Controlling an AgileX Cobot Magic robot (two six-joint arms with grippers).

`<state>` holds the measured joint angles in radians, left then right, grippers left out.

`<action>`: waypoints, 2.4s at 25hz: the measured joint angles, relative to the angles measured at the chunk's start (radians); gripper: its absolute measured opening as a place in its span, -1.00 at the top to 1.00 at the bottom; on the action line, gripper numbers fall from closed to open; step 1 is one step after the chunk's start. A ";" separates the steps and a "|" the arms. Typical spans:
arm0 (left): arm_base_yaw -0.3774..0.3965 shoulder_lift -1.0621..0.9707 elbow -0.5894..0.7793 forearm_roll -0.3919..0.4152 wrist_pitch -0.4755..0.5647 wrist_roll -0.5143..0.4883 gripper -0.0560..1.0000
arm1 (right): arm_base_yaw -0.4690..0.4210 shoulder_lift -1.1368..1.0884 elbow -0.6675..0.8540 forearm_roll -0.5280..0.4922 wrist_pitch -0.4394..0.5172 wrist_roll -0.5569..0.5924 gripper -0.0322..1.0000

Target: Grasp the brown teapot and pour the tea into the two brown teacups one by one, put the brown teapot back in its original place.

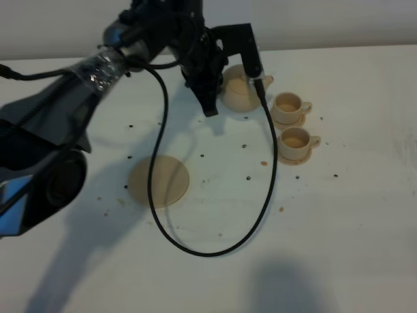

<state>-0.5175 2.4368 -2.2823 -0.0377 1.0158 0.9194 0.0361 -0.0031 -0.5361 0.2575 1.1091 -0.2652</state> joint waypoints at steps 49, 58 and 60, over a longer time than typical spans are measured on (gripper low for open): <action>-0.080 0.017 -0.007 0.320 -0.264 0.217 0.74 | 0.000 0.000 0.000 -0.002 0.000 0.004 0.77; -0.112 0.034 -0.007 0.389 -0.263 0.250 0.74 | 0.000 0.000 0.000 -0.002 -0.001 0.003 0.77; -0.118 0.044 -0.007 0.405 -0.260 0.253 0.74 | 0.000 0.000 0.000 -0.002 -0.001 0.003 0.77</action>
<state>-0.6352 2.4808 -2.2889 0.3677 0.7562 1.1721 0.0361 -0.0031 -0.5361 0.2552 1.1083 -0.2619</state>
